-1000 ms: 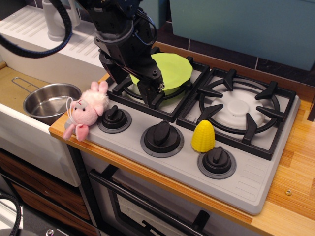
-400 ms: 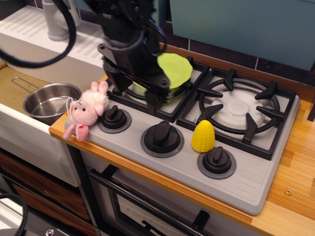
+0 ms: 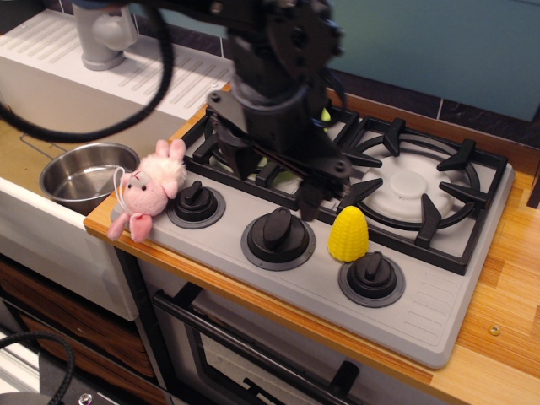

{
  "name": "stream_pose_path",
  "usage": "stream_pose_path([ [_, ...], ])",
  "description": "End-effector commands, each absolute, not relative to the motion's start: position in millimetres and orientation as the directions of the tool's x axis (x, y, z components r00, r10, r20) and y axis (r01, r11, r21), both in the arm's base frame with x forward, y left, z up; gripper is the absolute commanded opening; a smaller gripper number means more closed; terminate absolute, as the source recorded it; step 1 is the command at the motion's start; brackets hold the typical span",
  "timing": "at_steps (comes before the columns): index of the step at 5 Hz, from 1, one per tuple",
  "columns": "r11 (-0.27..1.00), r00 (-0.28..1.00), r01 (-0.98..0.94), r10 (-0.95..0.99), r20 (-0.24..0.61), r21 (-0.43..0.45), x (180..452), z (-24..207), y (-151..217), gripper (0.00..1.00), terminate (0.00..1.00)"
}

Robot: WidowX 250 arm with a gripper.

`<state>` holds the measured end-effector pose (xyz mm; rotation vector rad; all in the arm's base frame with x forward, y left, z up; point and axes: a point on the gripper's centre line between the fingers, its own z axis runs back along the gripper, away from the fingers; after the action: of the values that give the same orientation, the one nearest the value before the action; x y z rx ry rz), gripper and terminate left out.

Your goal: End effector reaching corn

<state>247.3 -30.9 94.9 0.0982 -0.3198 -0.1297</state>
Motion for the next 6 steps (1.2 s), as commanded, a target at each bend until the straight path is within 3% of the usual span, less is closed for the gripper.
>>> stream_pose_path([
  [1,0.986,0.925,0.133,-0.16,0.345,0.1,272,121,-43,1.0,0.0],
  [4,0.975,0.909,0.21,-0.223,0.351,0.076,313,106,-45,1.0,0.0],
  [6,0.973,0.911,0.212,-0.231,0.34,0.094,302,95,-40,1.0,0.0],
])
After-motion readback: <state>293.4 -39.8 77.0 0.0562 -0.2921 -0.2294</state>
